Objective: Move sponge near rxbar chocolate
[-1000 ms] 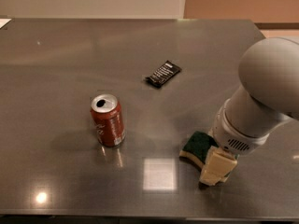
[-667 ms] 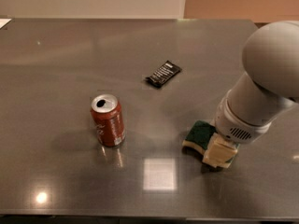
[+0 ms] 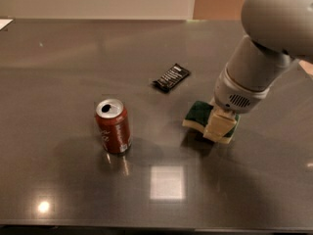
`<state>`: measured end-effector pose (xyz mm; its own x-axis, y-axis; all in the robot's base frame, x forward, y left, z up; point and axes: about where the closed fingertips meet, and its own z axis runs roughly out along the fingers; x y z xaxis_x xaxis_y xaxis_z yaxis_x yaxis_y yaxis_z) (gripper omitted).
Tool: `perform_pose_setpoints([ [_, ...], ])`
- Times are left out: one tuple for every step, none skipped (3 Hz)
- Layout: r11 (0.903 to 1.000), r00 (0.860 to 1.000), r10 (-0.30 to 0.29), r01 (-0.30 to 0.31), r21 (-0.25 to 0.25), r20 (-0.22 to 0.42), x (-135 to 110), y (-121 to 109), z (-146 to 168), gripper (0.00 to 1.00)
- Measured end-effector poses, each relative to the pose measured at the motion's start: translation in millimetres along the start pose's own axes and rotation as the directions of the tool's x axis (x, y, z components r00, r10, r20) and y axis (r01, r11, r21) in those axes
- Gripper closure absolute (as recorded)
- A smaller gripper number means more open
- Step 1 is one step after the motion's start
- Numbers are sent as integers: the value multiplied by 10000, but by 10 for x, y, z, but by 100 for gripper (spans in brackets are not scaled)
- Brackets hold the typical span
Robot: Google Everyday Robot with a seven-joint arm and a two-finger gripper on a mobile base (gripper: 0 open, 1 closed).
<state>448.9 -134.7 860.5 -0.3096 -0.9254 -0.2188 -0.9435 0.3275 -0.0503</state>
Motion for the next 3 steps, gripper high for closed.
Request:
perform_pose_setpoints([
  [9992, 9997, -128, 135, -373, 195, -268, -218, 93, 100],
  [9980, 9992, -87, 112, -619, 399, -499, -421, 223, 100],
  [9978, 9982, 118, -80, -652, 589, -643, -618, 301, 100],
])
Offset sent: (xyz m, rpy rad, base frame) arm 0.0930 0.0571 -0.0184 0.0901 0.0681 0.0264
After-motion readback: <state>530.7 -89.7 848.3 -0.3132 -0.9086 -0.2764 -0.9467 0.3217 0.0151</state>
